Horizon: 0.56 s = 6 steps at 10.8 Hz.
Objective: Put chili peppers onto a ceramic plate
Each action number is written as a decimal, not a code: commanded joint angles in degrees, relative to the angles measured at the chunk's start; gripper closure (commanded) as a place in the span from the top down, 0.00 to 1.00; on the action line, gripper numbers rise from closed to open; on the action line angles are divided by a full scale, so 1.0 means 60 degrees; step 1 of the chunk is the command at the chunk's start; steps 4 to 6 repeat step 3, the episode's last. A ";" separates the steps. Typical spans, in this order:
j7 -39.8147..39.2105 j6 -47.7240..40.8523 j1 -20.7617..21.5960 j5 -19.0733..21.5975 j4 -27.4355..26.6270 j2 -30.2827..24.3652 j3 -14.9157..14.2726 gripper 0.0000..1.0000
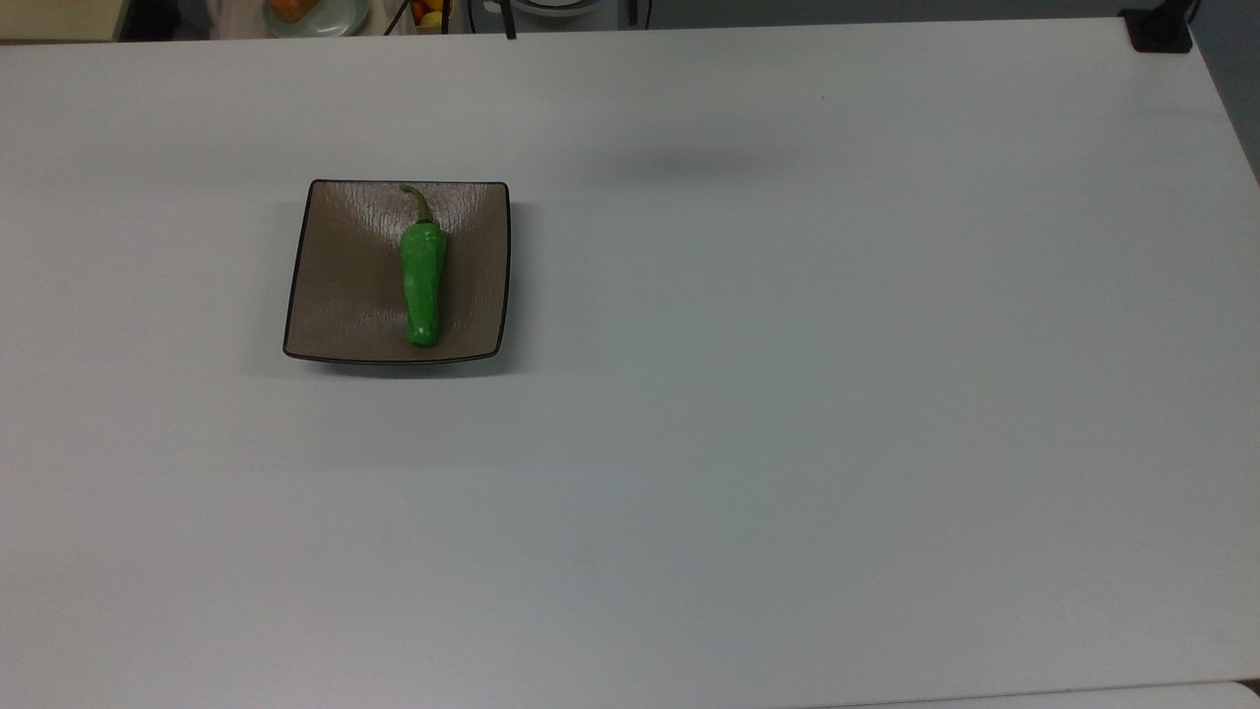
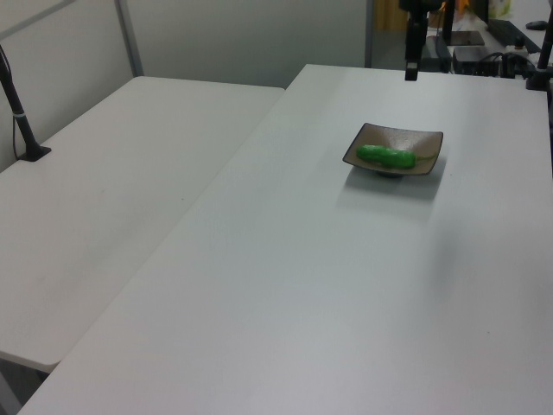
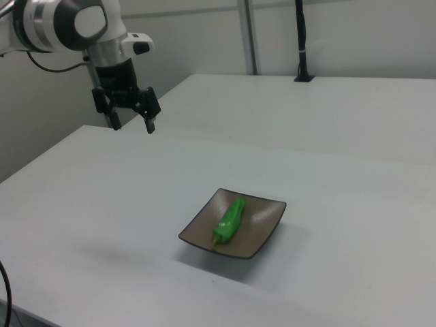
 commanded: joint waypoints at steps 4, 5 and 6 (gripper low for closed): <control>0.0155 0.1073 0.0431 0.0234 -0.0407 0.0117 -0.0390 1.00; 0.0155 0.1073 0.0431 0.0234 -0.0407 0.0117 -0.0390 1.00; 0.0155 0.1073 0.0431 0.0234 -0.0407 0.0117 -0.0390 1.00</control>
